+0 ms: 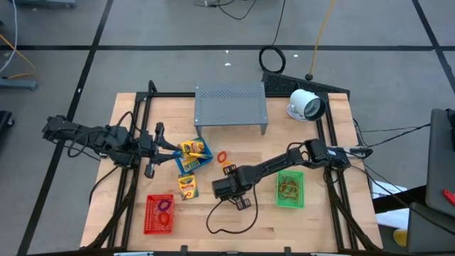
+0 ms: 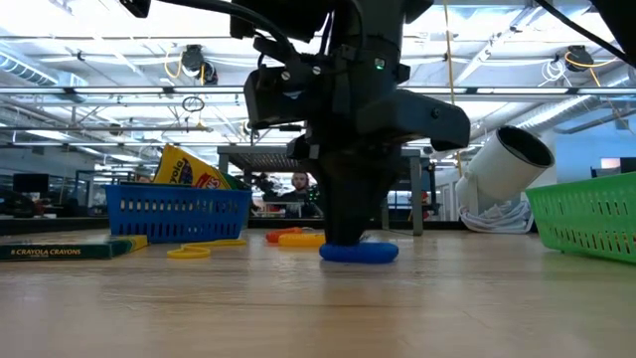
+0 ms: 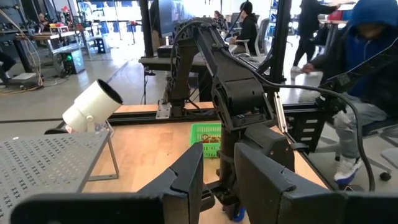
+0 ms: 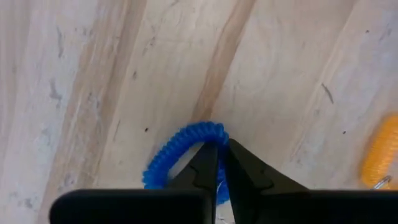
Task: Pick & Place Office Desk Supplies
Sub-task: Put the blue spiral keychain into the red bin
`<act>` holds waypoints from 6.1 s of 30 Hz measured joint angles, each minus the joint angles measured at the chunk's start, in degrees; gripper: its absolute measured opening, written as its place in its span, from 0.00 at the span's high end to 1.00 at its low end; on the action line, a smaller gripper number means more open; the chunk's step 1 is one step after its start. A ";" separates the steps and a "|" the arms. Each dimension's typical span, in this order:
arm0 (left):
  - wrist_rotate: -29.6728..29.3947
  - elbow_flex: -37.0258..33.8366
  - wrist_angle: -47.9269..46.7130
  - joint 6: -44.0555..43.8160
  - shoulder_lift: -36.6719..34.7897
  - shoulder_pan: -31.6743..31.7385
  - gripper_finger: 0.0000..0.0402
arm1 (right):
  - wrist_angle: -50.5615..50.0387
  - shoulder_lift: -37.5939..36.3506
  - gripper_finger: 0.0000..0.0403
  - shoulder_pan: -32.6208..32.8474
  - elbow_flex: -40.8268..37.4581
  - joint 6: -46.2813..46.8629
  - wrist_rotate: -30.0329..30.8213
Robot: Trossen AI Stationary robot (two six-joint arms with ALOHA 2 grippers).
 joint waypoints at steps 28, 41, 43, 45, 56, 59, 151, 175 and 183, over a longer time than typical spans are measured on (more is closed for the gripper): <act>-2.92 -0.03 -10.24 4.10 -15.41 -14.35 0.75 | 45.10 -16.35 1.00 1.53 -0.04 -0.41 -10.31; -4.88 -0.03 -13.75 5.02 -19.12 -18.77 0.75 | 71.58 -6.87 1.00 -1.59 3.25 -2.26 -16.32; -5.11 -0.03 -13.66 5.02 -19.17 -18.75 0.75 | 70.13 -5.11 1.00 -1.87 5.50 -2.46 -16.54; -5.18 -0.03 -13.66 5.11 -19.17 -18.75 0.75 | 70.12 -1.53 1.00 -2.43 9.36 -2.92 -17.77; -5.89 -0.03 -13.33 6.21 -19.15 -18.75 0.75 | 65.28 13.09 1.00 -2.75 30.03 -2.35 -20.77; -6.29 -0.03 -13.33 6.82 -19.15 -18.75 0.75 | 69.18 14.30 1.00 -2.62 30.34 -1.81 -20.56; -6.62 -0.01 -10.58 8.00 -16.70 -18.74 0.75 | 87.13 25.77 1.00 -3.10 19.10 -4.14 -10.16; -6.62 -0.01 -10.62 7.65 -16.72 -18.74 0.75 | 85.74 25.77 0.87 -2.19 19.10 -4.13 -10.08; -6.62 -0.01 -10.62 7.56 -16.72 -18.74 0.75 | 85.77 25.77 0.77 -2.21 19.10 -3.45 -10.05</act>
